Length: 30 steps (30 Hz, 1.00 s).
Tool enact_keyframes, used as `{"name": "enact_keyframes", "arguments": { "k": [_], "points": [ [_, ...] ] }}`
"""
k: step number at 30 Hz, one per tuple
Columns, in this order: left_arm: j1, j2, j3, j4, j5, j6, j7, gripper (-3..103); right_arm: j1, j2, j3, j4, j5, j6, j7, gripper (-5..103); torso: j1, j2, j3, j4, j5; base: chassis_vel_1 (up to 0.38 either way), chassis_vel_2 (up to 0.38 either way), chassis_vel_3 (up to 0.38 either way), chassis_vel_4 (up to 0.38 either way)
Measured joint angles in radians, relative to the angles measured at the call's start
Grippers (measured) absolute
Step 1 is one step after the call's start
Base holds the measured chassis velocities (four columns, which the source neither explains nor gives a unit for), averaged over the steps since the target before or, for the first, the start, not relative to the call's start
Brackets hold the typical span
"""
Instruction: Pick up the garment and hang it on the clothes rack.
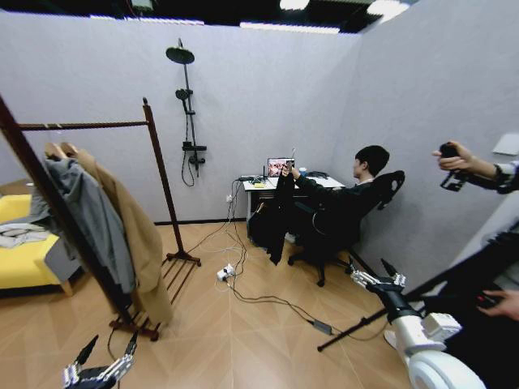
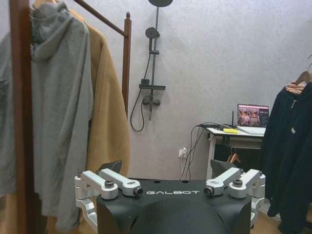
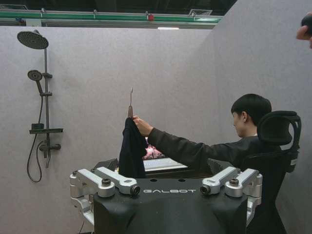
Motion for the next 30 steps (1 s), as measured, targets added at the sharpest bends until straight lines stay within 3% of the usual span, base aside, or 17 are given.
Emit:
{"name": "enact_keyframes", "arguments": {
  "k": [8, 11, 14, 15, 17, 18, 22, 24, 25, 28, 30],
  "points": [
    [0.000, 0.000, 0.000, 0.000, 0.000, 0.000, 0.000, 100, 0.006, -0.007, 0.001, -0.002, 0.001, 0.001, 0.000, 100, 0.000, 0.000, 0.000, -0.0004, -0.0010, -0.371, 0.368, 0.368, -0.354],
    [0.000, 0.000, 0.000, 0.000, 0.000, 0.000, 0.000, 100, 0.006, -0.007, 0.001, -0.002, 0.001, 0.001, 0.000, 100, 0.000, 0.000, 0.000, 0.0002, 0.0010, -0.350, 0.373, 0.349, -0.363],
    [0.000, 0.000, 0.000, 0.000, 0.000, 0.000, 0.000, 100, 0.005, -0.006, 0.001, 0.000, 0.001, 0.001, 0.001, 100, 0.000, 0.000, 0.000, -0.0002, -0.0010, -0.374, 0.346, 0.339, -0.349],
    [0.000, 0.000, 0.000, 0.000, 0.000, 0.000, 0.000, 100, 0.005, -0.006, 0.001, 0.001, 0.001, 0.001, 0.001, 100, 0.000, 0.000, 0.000, -0.0003, 0.0009, -0.341, 0.371, 0.336, -0.349],
    [0.000, 0.000, 0.000, 0.000, 0.000, 0.000, 0.000, 100, 0.005, -0.007, 0.001, 0.002, 0.003, 0.001, 0.002, 100, 0.000, 0.000, 0.000, 0.0000, 0.0007, -0.354, 0.341, 0.326, -0.349],
    [0.000, 0.000, 0.000, 0.000, 0.000, 0.000, 0.000, 100, 0.005, -0.007, 0.002, 0.005, 0.003, 0.003, 0.002, 100, 0.000, 0.000, 0.000, -0.0003, -0.0012, -0.354, 0.341, 0.386, -0.342],
    [0.000, 0.000, 0.000, 0.000, 0.000, 0.000, 0.000, 100, 0.009, -0.002, 0.002, 0.013, -0.017, 0.016, 0.029, 100, 0.000, 0.000, 0.000, 0.0001, 0.0012, -0.356, 0.346, 0.344, -0.354],
    [0.000, 0.000, 0.000, 0.000, 0.000, 0.000, 0.000, 100, 0.012, 0.006, 0.012, 0.034, -0.056, 0.022, 0.049, 100, 0.000, 0.000, 0.000, -0.0003, -0.0015, -0.337, 0.340, 0.336, -0.338],
    [0.000, 0.000, 0.000, 0.000, 0.000, 0.000, 0.000, 100, 0.016, 0.007, 0.027, 0.051, -0.073, 0.000, 0.067, 100, 0.001, 0.000, 0.000, -0.0005, 0.0005, -0.256, 0.308, 0.348, -0.256],
    [0.000, 0.000, 0.000, 0.000, 0.000, 0.000, 0.000, 100, 0.038, -0.002, 0.048, 0.065, -0.086, -0.039, 0.074, 100, 0.002, -0.001, 0.000, 0.0005, 0.0007, -0.229, 0.259, 0.265, -0.218],
    [0.000, 0.000, 0.000, 0.000, 0.000, 0.000, 0.000, 100, 0.065, -0.018, 0.065, 0.073, -0.090, -0.074, 0.080, 100, 0.002, -0.001, 0.000, -0.0005, -0.0003, -0.139, 0.134, 0.152, -0.108]
  ]
}}
